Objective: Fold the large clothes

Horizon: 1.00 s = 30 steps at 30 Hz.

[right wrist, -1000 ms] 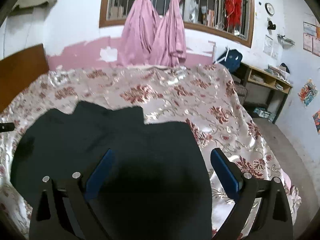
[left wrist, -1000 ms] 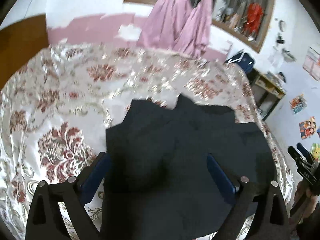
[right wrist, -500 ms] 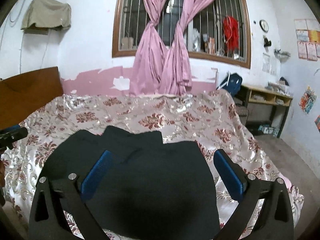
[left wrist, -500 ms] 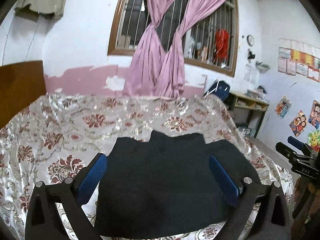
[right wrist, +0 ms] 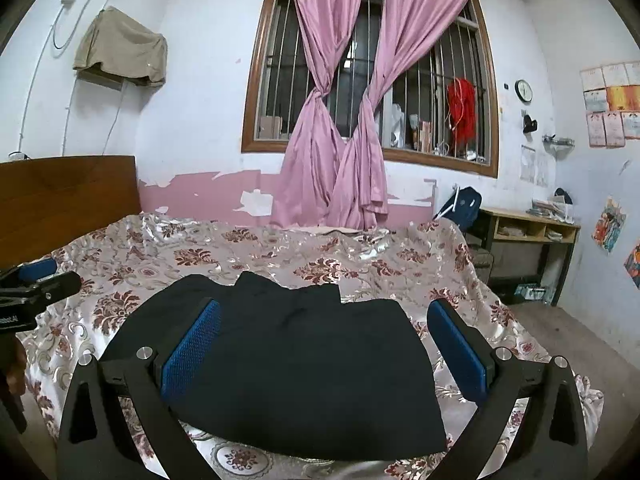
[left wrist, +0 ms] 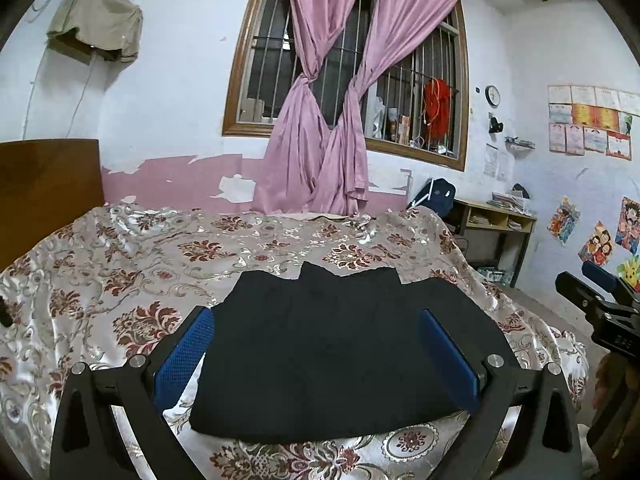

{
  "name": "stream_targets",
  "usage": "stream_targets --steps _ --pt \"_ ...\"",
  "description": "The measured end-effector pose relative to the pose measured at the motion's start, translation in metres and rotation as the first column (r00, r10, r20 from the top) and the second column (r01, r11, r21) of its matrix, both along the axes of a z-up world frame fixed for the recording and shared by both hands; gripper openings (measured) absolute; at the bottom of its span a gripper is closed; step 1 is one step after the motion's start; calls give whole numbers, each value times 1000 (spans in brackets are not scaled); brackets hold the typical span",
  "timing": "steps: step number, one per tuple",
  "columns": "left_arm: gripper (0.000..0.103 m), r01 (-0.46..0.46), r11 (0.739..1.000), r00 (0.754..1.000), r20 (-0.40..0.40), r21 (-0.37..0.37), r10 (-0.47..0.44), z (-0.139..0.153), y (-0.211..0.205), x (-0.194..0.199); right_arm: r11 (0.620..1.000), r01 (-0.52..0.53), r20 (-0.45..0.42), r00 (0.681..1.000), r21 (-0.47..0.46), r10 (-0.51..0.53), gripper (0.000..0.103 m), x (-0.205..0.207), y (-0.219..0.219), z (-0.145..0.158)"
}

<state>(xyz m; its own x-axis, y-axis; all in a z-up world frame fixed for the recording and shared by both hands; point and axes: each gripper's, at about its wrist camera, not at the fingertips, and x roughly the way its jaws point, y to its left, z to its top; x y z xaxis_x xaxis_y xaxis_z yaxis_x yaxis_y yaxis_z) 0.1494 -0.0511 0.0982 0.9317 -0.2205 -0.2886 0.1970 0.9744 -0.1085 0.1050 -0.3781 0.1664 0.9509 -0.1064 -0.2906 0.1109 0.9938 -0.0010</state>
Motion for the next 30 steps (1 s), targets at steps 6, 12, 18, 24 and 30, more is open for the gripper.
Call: stream_targets --steps 6,12,18,24,30 --pt "103 -27 1000 999 18 -5 27 0 3 -20 1000 7 45 999 3 -7 101 -26 5 2" --pt "103 -36 999 998 51 -3 36 -8 2 -42 1000 22 88 996 17 -24 101 -47 16 -3" --pt "103 -42 998 997 61 49 39 -19 -8 -55 1000 27 109 994 -1 -27 101 -66 31 -19" --pt "103 -43 996 999 26 74 41 -34 -10 -62 1000 10 85 996 26 -12 101 -76 34 -35" --pt "103 -45 996 999 -14 77 46 -52 -6 -66 999 22 70 997 45 -25 101 -85 30 -56"
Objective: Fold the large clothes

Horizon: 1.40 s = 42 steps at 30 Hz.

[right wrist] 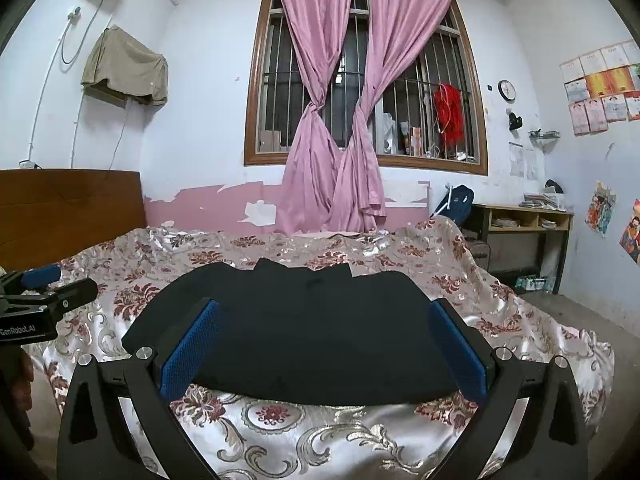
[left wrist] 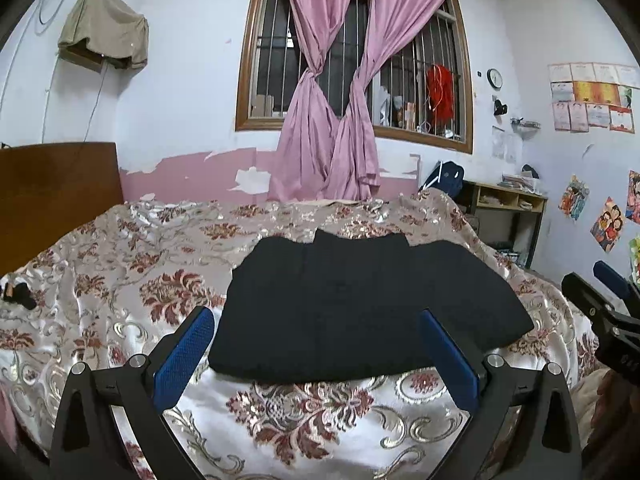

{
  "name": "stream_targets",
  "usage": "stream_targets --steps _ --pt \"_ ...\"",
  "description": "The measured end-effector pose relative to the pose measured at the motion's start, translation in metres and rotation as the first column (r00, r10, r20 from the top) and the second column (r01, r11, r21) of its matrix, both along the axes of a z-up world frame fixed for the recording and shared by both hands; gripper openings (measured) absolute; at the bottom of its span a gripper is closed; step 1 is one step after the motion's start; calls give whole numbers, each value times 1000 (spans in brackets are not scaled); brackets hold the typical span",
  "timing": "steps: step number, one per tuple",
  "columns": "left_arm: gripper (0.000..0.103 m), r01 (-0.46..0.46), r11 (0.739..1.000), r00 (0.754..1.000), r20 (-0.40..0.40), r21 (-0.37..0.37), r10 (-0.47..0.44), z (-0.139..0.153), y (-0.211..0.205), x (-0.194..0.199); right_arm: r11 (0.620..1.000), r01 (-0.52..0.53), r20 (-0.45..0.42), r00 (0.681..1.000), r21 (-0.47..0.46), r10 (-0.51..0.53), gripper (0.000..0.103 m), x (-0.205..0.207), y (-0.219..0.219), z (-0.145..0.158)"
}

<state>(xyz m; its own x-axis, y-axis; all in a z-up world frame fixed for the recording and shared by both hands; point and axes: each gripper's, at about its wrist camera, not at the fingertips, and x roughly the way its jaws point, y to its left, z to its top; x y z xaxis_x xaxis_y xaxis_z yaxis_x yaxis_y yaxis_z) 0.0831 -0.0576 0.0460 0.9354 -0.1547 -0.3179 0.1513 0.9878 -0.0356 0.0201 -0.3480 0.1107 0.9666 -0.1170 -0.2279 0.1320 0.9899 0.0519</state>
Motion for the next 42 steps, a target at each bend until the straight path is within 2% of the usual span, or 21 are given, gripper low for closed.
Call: stream_targets --steps 10,15,23,42 --pt "103 -9 1000 998 -61 -24 8 -31 9 -2 1000 -29 -3 1000 -9 29 101 -5 -2 -20" --pt "103 -15 1000 998 -65 -6 14 -40 7 -3 999 -41 -42 998 -17 41 101 0 6 -33" --pt "103 -21 1000 999 -29 -3 21 -41 6 -10 999 -47 -81 996 -5 47 101 7 8 -48" --pt "103 -17 1000 999 -42 -1 17 -45 6 -10 998 -58 -114 992 -7 56 101 16 15 -59"
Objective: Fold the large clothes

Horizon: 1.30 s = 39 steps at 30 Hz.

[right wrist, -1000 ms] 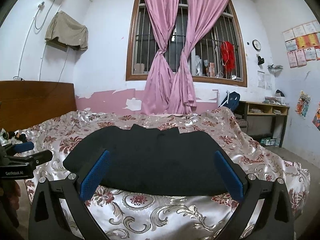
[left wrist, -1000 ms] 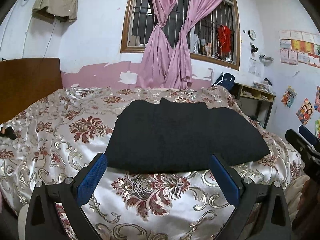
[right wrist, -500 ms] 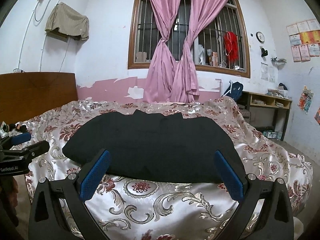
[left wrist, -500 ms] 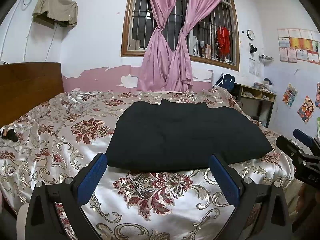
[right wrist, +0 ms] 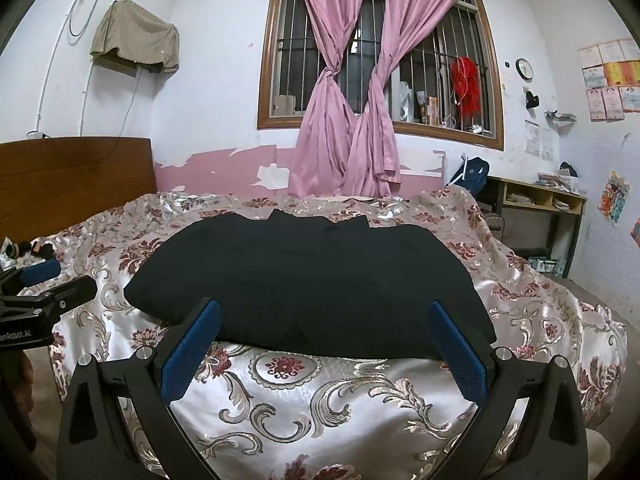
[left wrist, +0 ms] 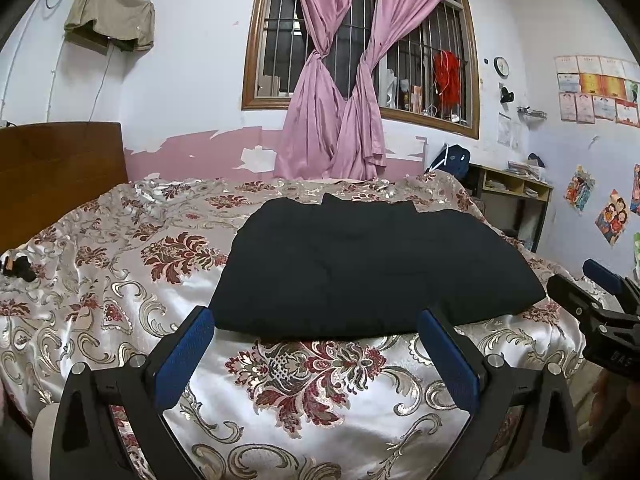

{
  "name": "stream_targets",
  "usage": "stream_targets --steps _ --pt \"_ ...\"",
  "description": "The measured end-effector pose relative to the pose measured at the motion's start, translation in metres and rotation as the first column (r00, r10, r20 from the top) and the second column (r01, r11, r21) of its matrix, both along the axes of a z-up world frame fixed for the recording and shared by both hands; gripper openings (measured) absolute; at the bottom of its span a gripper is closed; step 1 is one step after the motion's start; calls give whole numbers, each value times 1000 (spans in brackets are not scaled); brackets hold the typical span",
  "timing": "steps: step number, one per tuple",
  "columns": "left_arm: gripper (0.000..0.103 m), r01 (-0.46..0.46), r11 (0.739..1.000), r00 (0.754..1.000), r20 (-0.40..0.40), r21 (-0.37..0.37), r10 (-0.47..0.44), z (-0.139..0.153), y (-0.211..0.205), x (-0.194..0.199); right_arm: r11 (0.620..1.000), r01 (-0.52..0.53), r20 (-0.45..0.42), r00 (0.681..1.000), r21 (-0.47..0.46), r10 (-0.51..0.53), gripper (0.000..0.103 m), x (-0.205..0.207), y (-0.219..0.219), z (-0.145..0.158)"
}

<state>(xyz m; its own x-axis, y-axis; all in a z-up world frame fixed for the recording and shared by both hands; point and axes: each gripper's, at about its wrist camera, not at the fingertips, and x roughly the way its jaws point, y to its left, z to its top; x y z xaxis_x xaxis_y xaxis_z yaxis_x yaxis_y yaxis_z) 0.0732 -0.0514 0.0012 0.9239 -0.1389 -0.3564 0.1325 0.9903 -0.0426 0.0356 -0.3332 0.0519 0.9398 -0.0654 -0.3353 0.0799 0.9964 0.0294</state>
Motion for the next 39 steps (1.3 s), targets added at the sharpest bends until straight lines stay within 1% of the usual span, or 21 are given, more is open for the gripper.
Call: stream_targets --steps 30,34,37,39 --pt "103 0 1000 1000 0 -2 0 -1 0 0 1000 0 -4 1000 -2 0 101 0 2 -1" --pt "103 10 1000 1000 -12 -8 -10 -2 0 0 1000 -1 -4 1000 -3 1 101 0 2 -1" --pt "103 -36 999 999 -25 26 37 -3 -3 1 1000 -1 -5 1000 -3 1 101 0 3 -1" --pt "103 -48 998 998 -31 45 50 -3 -4 3 1000 -1 -5 1000 -3 1 101 0 3 -1"
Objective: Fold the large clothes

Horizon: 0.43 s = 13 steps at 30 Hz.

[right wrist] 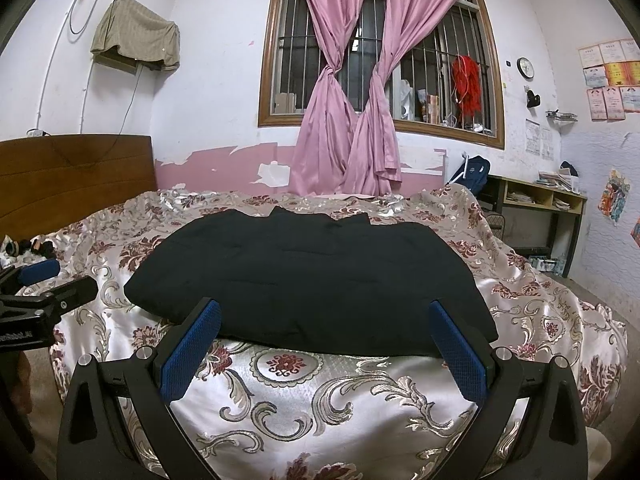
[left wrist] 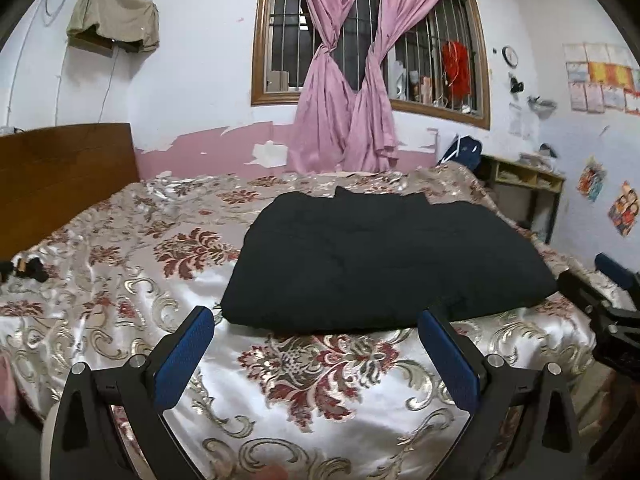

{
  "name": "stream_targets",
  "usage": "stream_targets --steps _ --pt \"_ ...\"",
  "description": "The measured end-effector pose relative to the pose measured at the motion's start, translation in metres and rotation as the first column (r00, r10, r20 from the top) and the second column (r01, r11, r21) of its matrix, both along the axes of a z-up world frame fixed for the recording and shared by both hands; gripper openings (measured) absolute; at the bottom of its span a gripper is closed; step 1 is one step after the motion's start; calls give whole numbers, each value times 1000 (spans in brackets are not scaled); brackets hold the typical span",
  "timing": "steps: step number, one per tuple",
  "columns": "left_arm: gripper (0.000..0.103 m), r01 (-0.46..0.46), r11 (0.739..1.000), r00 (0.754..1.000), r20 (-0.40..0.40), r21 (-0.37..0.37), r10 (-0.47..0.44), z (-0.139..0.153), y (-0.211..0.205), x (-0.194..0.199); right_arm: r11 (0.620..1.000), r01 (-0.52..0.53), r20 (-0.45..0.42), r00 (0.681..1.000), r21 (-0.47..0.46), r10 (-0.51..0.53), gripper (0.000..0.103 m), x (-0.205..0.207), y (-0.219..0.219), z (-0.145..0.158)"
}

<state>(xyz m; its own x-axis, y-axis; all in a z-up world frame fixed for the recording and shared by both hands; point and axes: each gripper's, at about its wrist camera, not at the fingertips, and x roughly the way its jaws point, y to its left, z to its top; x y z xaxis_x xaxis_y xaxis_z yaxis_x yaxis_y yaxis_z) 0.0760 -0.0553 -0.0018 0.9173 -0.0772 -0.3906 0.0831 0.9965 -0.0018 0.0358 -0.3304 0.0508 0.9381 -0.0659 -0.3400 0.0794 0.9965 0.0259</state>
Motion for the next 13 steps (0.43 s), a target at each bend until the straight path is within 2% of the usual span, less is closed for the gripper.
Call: stream_targets --steps 13 --pt "103 8 1000 1000 -12 16 -7 -2 -2 2 1000 -1 -1 1000 0 1 101 0 0 0"
